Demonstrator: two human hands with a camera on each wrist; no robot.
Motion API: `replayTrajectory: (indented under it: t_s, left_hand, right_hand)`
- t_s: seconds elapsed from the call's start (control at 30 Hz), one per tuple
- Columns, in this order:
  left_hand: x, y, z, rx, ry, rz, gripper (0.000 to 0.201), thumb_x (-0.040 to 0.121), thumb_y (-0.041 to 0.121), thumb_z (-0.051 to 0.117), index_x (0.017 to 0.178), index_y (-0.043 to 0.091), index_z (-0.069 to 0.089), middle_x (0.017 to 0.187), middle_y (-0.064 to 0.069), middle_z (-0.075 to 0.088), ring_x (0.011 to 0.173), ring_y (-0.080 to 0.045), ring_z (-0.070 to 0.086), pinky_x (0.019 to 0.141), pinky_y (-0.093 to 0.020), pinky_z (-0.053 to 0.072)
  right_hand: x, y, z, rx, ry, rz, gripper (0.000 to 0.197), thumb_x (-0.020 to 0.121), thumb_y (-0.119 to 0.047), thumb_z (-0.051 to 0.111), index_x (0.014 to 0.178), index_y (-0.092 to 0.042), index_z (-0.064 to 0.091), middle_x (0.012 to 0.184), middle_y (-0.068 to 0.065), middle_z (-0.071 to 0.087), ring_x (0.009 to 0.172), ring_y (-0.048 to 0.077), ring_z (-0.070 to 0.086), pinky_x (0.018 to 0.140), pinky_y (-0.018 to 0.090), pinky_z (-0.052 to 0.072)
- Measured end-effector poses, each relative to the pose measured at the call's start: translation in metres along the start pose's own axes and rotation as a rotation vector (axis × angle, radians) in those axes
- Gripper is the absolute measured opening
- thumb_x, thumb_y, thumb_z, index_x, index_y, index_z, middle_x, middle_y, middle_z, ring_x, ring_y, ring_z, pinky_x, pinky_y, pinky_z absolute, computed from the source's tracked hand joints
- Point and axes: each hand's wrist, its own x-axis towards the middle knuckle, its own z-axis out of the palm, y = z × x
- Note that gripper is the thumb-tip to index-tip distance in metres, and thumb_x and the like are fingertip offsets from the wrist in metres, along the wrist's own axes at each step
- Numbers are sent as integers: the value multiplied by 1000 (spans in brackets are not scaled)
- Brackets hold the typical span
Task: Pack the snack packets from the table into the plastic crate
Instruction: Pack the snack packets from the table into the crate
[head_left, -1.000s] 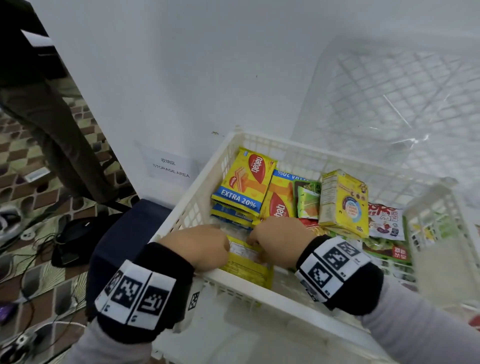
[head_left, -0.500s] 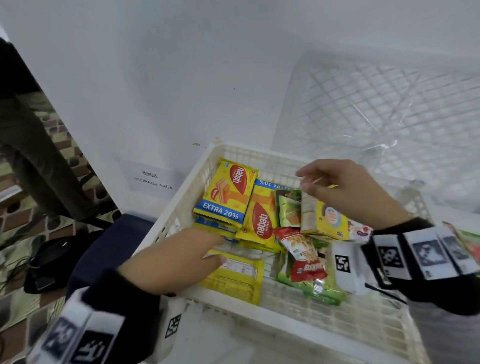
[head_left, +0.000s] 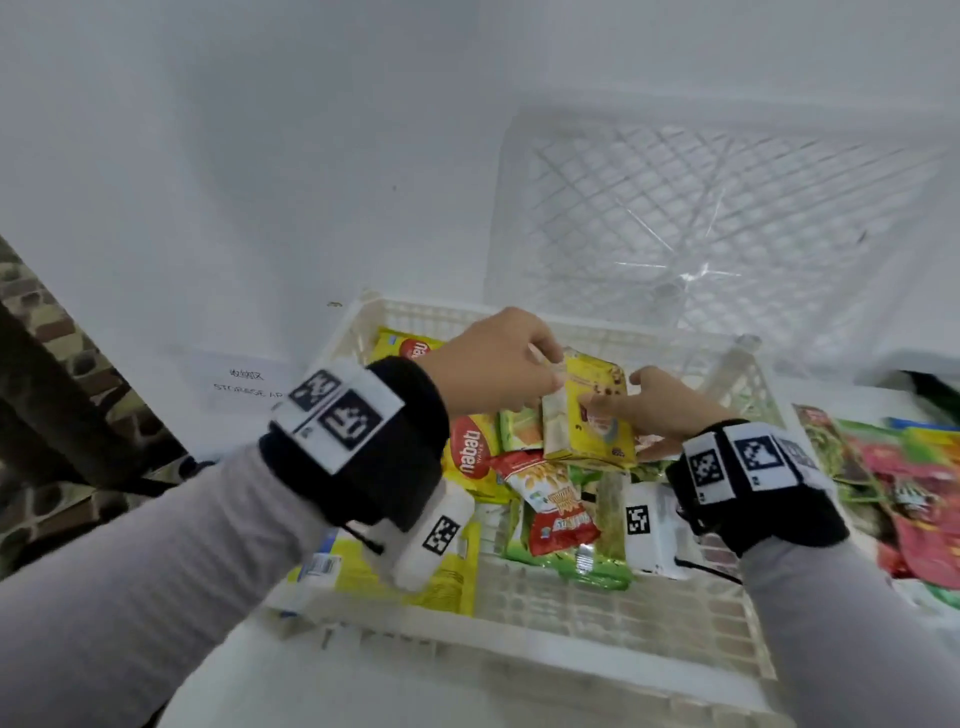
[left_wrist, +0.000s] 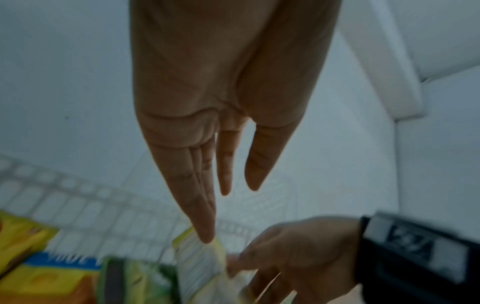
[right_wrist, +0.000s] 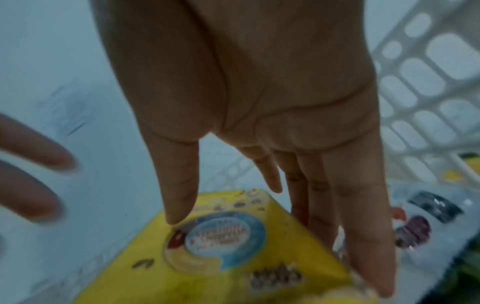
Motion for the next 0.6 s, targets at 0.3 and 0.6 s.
replayTrajectory:
  t_s: [0.3,0.6]
  left_hand:
    - [47,-19,31,-181,-98,-246,19,91,13,58,83,16,41,88,-12,60,77,-29,63,80,-42,57]
    - [14,-29,-26,-184,-62,-191,44,93,14,56,134,20,38,95,-11,67,72,-22,61,59,-28,51]
  right_hand:
    - [1,2,-4,193,-23,9,42,80,-31,72,106,-4,52,109,15,64,94,32,65,81,48,55]
    - [-33,-25,-6,443,-199,-269,67,79,-9,72,132,-24,34,97,13,63,71,25,71,57,42,59]
